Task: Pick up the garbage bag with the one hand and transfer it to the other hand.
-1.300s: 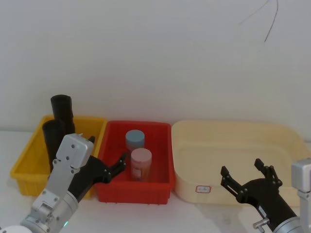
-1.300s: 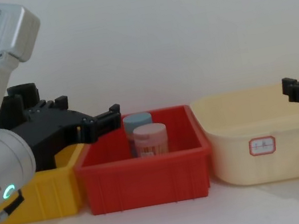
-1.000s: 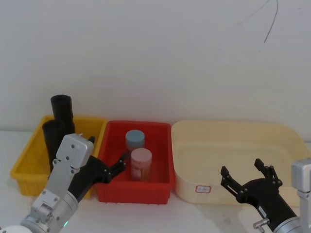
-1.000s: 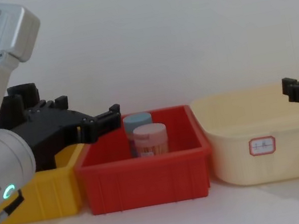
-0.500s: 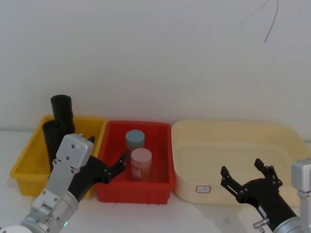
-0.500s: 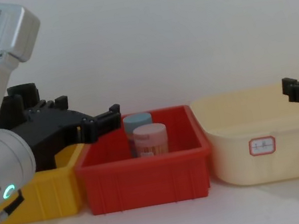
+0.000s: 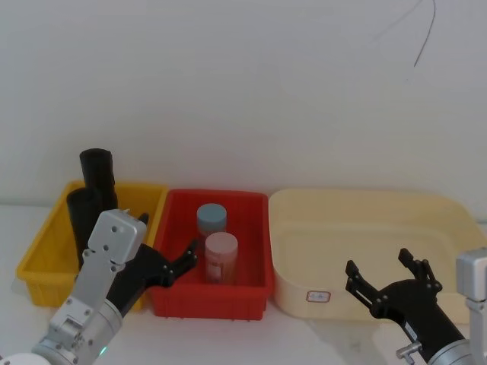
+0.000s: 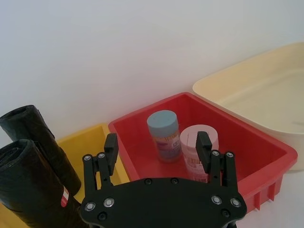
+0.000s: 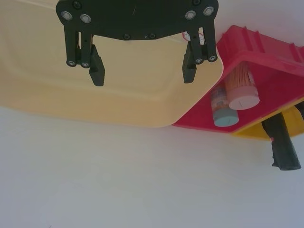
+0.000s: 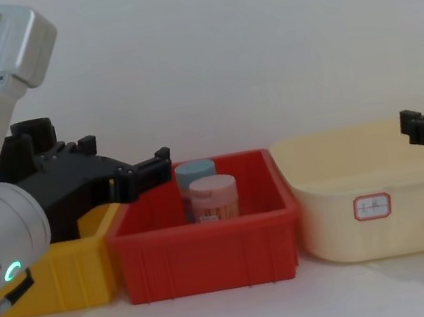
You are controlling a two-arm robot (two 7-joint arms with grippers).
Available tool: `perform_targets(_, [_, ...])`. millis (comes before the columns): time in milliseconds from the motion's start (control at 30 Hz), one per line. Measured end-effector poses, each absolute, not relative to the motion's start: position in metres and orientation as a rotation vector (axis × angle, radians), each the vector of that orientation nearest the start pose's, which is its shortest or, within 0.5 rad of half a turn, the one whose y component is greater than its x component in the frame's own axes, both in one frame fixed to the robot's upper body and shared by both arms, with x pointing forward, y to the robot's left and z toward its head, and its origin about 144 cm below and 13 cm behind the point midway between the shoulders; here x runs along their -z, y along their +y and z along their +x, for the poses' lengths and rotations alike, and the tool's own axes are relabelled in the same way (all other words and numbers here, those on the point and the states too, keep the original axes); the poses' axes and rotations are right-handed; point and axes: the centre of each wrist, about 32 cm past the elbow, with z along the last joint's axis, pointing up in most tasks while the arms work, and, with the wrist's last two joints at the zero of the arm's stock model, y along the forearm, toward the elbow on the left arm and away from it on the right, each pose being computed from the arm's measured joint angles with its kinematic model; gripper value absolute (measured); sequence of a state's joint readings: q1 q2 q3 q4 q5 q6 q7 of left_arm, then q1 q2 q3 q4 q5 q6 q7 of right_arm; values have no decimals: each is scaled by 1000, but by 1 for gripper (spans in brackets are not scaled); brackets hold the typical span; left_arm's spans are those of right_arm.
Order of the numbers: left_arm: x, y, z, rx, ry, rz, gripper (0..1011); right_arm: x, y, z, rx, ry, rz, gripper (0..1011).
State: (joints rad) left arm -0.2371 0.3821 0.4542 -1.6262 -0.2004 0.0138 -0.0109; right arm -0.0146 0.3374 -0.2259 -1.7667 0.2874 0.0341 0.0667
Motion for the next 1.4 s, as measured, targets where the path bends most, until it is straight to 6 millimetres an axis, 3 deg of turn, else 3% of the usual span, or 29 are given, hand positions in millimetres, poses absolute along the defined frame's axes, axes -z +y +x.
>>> perform_targets(1400, [-1204,198,492,-1124,-268,61,1002,-1189,-237,443,1230,-75,26,1000])
